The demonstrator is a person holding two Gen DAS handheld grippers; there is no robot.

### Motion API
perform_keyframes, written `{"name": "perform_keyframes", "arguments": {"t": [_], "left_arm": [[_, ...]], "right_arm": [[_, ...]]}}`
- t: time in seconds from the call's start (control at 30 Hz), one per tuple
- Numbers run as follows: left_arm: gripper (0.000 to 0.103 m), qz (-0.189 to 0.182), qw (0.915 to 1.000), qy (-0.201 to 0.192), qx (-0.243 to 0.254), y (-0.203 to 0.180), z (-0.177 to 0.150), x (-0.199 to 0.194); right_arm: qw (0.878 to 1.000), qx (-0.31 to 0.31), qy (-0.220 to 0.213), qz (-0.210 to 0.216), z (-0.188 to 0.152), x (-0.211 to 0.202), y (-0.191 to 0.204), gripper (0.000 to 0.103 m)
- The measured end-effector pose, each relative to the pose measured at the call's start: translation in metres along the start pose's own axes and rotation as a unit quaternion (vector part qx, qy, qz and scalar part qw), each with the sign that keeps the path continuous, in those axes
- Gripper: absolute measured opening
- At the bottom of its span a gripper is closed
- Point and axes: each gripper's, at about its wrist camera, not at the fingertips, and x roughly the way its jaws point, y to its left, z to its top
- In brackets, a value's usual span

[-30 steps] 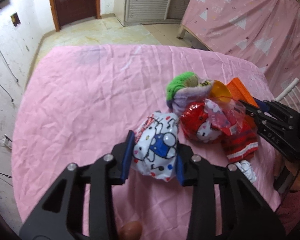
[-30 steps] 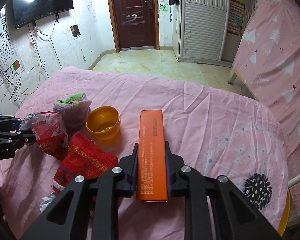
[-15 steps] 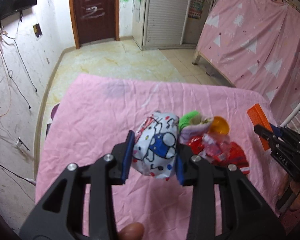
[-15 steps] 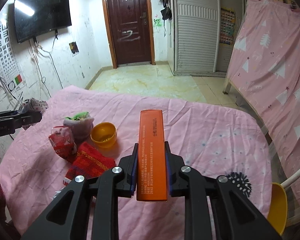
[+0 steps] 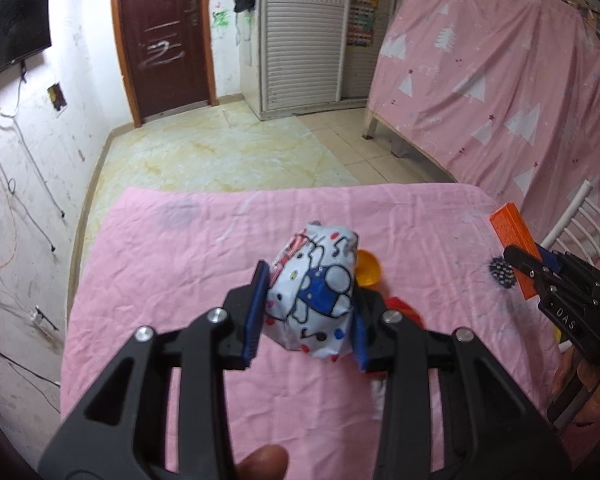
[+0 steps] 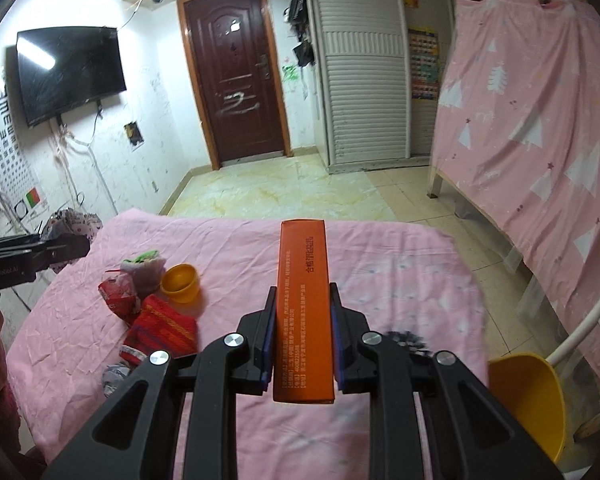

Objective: Collect trash
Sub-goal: 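Carry the orange box and Hello Kitty bag to the yellow bin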

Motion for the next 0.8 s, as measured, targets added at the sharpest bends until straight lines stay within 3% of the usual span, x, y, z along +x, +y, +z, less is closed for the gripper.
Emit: {"name": "perform_keyframes", "arguments": {"t": [0.8], "left_arm": [[0.034,-0.043,0.9952,0.004,0.088,-0.146,0.012,0.01]], "right_arm": [[0.992,0.113,-0.039,-0.05,-0.049,-0.058,-0.139,0.016]]}}
